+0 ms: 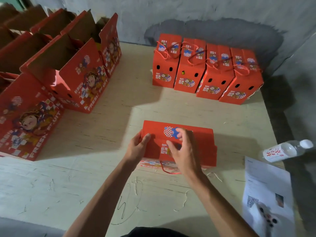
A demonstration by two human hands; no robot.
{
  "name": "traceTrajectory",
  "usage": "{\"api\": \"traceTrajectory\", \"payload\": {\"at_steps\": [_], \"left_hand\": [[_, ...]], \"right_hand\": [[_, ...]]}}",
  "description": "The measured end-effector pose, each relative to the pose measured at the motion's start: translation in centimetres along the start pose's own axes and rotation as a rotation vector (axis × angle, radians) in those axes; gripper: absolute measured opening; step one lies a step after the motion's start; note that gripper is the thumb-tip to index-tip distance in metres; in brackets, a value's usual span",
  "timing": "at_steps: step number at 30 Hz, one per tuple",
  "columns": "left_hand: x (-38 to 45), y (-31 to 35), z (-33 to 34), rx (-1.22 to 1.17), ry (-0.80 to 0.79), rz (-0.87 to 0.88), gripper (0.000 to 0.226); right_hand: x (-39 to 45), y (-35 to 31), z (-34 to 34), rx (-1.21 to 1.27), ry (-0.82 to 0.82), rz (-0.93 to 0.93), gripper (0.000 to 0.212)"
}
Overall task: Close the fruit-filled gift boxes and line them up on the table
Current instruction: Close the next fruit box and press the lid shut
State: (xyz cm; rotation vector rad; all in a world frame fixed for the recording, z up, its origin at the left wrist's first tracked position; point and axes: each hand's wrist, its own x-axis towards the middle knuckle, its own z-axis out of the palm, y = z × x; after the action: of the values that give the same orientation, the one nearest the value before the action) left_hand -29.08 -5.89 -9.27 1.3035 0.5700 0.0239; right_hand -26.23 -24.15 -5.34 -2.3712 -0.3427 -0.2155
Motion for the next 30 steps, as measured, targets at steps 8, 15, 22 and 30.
{"api": "traceTrajectory", "payload": {"at_steps": [8, 15, 22, 30], "left_hand": [[0.6, -0.3, 1.1, 0.326, 0.131, 0.167, 0.044], [-0.2, 0.1, 1.7, 0.277, 0.149, 0.212, 0.027], [-0.3, -0.1, 1.8, 0.226, 0.16, 0.194, 0.024], [-0.9, 0.4, 1.9, 0.229, 0.162, 0.129, 0.029]], "right_hand": [[-1.3, 7.9, -6.6, 0.169, 0.189, 0.358, 0.017], [0.4, 7.8, -6.6, 0.337, 0.063, 0.643, 0.029], [0.9, 8.0, -6.6, 0.235, 0.044, 0.632, 0.021], [0.8, 8.8, -6.2, 0.317, 0.001, 0.713, 0.044]]}}
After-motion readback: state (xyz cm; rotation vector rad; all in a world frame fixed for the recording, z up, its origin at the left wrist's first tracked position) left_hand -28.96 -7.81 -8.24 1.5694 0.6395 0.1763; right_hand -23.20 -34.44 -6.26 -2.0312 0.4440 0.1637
